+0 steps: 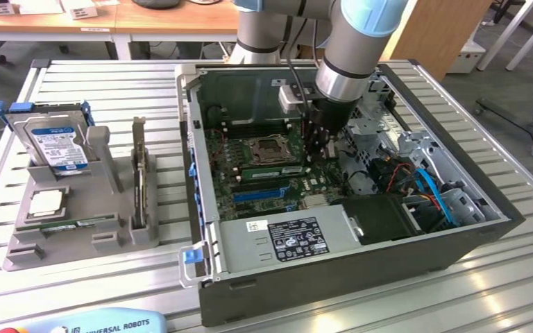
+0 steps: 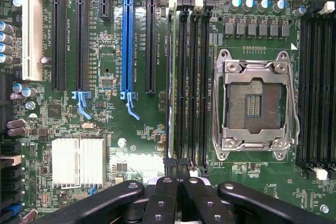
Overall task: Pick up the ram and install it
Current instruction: 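Press down the ram until it locks into place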
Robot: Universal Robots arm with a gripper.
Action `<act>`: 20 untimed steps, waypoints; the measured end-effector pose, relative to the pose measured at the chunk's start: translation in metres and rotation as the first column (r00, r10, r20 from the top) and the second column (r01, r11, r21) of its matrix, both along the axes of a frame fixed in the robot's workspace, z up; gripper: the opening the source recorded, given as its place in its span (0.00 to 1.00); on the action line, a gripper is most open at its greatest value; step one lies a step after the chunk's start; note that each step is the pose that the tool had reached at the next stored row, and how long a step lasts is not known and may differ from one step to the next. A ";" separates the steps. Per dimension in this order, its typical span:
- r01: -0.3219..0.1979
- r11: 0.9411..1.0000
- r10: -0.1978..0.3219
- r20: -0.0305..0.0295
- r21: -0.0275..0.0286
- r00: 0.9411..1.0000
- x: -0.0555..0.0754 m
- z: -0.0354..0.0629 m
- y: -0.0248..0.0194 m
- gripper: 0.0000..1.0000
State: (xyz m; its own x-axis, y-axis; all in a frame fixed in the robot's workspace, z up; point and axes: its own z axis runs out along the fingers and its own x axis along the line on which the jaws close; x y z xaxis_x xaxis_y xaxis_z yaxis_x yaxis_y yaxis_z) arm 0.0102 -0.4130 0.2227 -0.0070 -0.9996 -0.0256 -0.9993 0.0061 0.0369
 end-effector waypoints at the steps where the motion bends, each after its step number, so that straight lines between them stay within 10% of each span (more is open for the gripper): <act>1: 0.000 1.000 0.000 0.000 0.000 1.000 0.000 0.0000 0.0000 0.10; 20: 0.000 1.000 0.000 0.000 0.001 1.000 0.000 0.0197 0.0001 0.10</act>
State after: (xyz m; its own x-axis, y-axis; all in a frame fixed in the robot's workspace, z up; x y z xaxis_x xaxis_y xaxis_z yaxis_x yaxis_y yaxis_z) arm 0.0102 -0.4129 0.2424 -0.0071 -0.9996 -0.0261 -0.9993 0.0061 0.0368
